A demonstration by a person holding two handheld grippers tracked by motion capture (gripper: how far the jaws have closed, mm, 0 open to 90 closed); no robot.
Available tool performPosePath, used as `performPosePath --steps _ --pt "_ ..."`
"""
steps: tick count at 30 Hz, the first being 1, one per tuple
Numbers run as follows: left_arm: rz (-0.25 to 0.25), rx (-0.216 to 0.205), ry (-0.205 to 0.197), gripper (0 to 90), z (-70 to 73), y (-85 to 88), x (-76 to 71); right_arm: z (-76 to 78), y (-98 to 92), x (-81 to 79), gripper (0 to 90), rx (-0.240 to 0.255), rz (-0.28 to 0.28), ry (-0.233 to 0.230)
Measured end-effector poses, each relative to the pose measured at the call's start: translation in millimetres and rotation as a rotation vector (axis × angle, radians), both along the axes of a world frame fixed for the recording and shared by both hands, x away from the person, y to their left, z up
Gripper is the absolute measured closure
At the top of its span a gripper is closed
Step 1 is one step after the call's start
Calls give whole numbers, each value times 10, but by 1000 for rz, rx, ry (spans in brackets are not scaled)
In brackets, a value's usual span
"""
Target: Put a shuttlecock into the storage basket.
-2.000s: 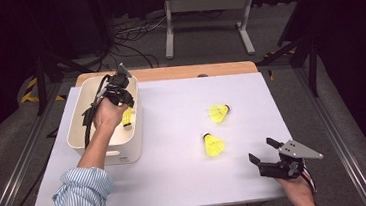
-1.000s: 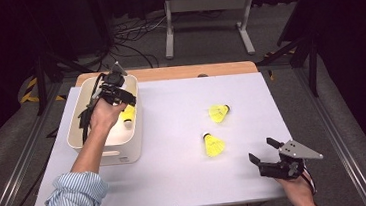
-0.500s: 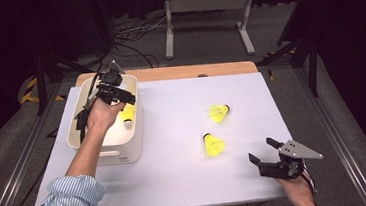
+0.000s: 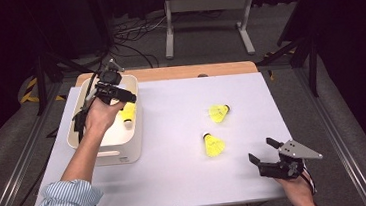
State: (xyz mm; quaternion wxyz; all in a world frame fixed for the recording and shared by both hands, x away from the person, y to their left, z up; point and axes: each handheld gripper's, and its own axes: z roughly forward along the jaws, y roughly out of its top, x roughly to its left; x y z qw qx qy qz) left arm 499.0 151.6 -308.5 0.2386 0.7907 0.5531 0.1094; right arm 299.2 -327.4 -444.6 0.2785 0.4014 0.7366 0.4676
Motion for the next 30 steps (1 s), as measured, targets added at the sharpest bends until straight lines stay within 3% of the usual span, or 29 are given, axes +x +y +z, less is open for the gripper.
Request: performPosePath --steps 11,30 --pt "-2 -26 -44 354 92 -17 -64 -1 -3 3 137 2 -1 3" --pt "-61 -32 -71 358 211 -137 -144 -2 -2 4 136 6 2 4"
